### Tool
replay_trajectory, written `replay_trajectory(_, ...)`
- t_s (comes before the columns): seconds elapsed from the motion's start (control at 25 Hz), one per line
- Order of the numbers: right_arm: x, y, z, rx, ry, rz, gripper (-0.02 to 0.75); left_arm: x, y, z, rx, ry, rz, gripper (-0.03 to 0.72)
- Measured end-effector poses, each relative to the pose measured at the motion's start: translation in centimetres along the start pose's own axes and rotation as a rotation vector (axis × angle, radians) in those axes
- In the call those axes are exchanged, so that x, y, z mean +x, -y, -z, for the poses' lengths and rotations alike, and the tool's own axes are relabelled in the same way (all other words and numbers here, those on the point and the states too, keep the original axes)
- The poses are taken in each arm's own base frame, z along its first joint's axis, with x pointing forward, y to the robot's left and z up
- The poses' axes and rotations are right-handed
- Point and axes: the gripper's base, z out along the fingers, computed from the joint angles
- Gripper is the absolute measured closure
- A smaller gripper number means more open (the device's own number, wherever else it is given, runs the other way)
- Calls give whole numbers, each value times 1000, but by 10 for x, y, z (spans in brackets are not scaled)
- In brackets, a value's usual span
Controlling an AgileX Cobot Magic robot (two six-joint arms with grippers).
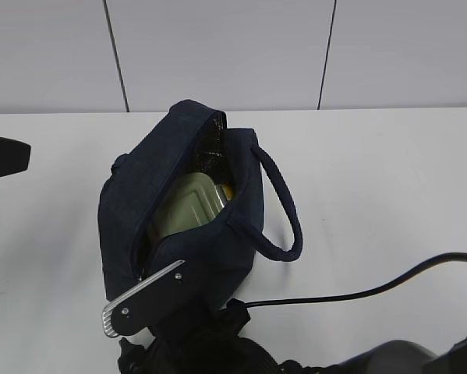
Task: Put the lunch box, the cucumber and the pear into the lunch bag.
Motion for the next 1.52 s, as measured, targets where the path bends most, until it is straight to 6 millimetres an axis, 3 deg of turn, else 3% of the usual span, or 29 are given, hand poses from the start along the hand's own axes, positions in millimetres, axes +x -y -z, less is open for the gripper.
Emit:
replay_trajectory(0.68,-17,-2,-7,25,111,4,288,0,0,0,0,0,0,359)
replay_trajectory(1.32,-9,-3,-17,48,70,-5,297,1,0,0,5,-7,0,359)
replay_trajectory(1.44,-9,-2,-17,56,72,-15,416,1,0,0,5,-7,0,359)
replay_trajectory(1.52,-11,1,-17,81,85,-39,584,1,0,0,5,-7,0,359)
